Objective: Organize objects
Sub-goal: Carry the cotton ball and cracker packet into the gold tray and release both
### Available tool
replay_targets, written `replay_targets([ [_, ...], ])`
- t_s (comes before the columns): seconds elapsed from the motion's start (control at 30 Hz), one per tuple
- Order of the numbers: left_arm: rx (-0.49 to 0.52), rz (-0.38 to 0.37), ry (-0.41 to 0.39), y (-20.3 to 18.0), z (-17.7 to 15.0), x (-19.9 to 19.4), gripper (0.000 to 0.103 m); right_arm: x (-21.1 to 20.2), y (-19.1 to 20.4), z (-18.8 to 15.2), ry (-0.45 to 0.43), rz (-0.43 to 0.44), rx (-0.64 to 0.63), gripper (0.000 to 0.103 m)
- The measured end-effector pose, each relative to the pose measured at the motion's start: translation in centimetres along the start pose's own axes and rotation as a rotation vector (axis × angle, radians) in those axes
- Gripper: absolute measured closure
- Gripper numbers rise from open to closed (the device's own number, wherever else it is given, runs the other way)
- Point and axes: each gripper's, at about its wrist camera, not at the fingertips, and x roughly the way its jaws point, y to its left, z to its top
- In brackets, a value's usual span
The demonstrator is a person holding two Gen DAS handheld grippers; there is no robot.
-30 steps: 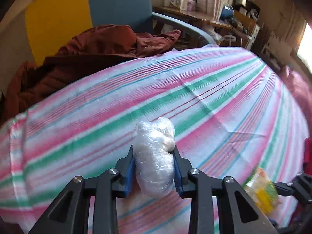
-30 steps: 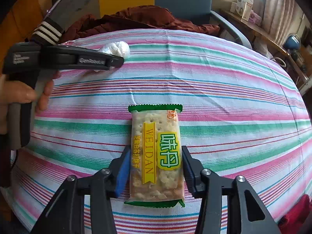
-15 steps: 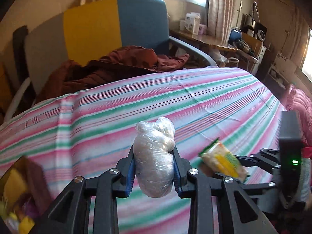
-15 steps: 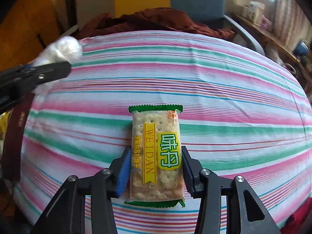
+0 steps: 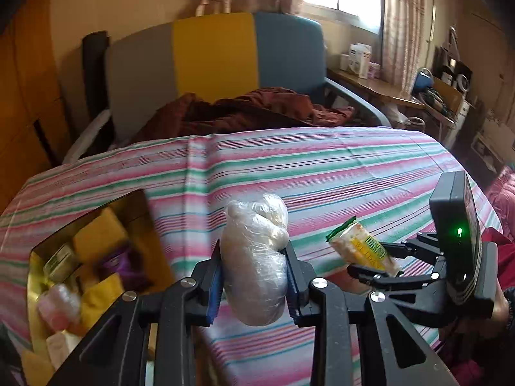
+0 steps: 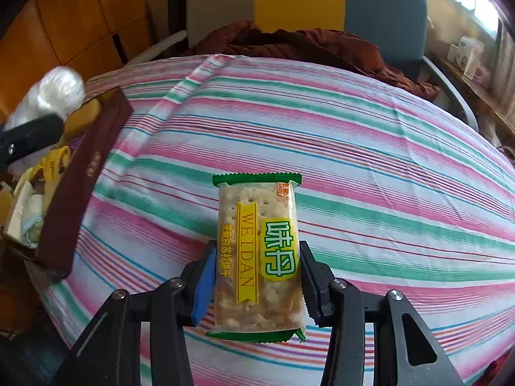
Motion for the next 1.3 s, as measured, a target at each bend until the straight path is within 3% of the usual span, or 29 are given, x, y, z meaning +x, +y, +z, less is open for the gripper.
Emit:
replay_targets([
  [0.37,-0.130,0.058,-0.017,6.2,-3.6,-3.6,0.071,-2.2,5.9,1.4,-0.070,0.103,-0.002,0.055],
  [0.77,-0.423,0.186,-0.048,17.6,-11.0,-9.6,0.071,-3.3,16.8,3.7,-0.113,0.257,-0.135,0.055],
  [1.0,-0.474,0.140,-0.054,18.6,-13.4,-10.2,0.071,-1.5,21.0,4.9,-0.080,0.270,-0.173,0.055],
  [1.3,-0.445,0.099,-0.050,17.7,-11.3,-8.5,0.071,-0.3,22.6,7.4,-0.068,0.232,-0.183,0.055],
])
